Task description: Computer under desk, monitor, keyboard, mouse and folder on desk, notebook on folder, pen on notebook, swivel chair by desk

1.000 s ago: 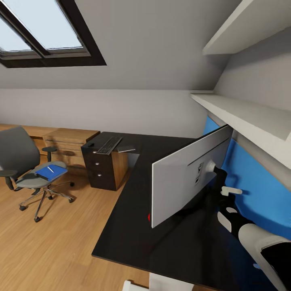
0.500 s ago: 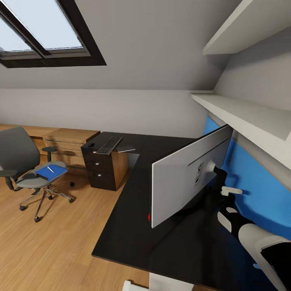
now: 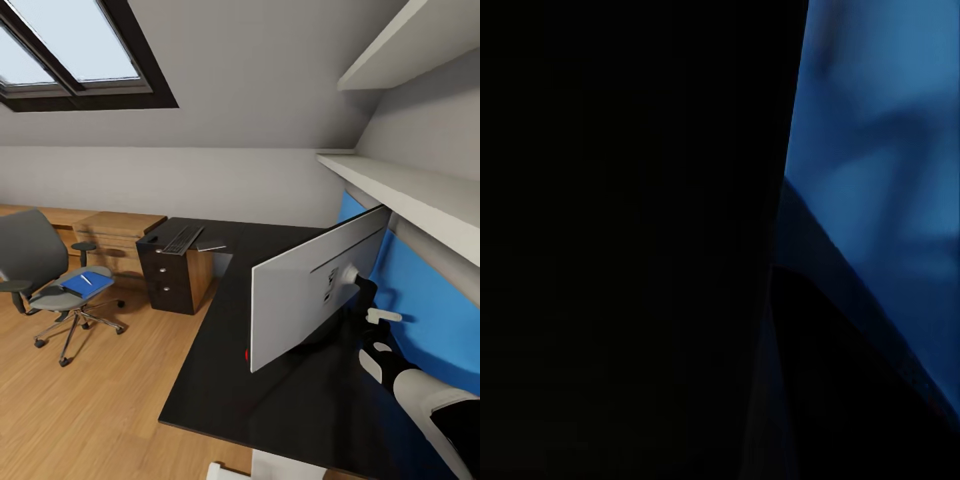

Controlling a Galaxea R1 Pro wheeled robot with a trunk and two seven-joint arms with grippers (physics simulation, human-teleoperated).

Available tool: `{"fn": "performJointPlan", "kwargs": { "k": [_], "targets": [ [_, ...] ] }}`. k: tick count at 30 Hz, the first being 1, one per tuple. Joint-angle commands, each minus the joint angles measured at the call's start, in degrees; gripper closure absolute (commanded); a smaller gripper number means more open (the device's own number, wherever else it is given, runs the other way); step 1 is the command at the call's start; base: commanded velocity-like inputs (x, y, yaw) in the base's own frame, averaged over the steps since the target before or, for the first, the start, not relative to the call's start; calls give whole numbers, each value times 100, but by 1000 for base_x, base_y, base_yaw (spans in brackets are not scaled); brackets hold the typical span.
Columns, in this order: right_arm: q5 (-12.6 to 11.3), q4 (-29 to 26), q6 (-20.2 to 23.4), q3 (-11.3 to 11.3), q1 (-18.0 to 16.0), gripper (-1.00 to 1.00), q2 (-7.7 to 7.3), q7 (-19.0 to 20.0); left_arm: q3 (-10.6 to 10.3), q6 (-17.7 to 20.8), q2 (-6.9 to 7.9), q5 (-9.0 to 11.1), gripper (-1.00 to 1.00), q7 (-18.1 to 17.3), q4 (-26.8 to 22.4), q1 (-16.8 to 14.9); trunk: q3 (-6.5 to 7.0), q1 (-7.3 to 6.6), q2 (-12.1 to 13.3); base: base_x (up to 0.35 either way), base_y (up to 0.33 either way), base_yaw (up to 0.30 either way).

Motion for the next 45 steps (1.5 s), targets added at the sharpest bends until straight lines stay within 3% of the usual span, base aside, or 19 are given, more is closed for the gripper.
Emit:
{"fn": "performJointPlan", "kwargs": {
  "k": [1,7,8,36,45],
  "targets": [
    [4,-13,-12,26,-5,100,-1,-34,-9,-15,2,54,-100,12,-3,1,-4,0,-4,0,3,0],
    [4,-13,-12,26,-5,100,-1,-34,-9,-16,2,54,-100,12,-3,1,-4,0,-4,0,1,0],
    [4,-13,-12,26,-5,-100,-1,-34,-9,-17,2,54,-100,11,-3,1,-4,0,-4,0,0,0],
    [4,-13,-12,26,-4,-100,-1,-34,-11,-20,2,54,-100,5,-4,1,-4,0,-4,-2,1,0],
    [4,-13,-12,26,-6,-100,-1,-34,-12,-20,2,52,-100,5,-3,1,-4,0,-4,-235,106,0]
  ]
}}
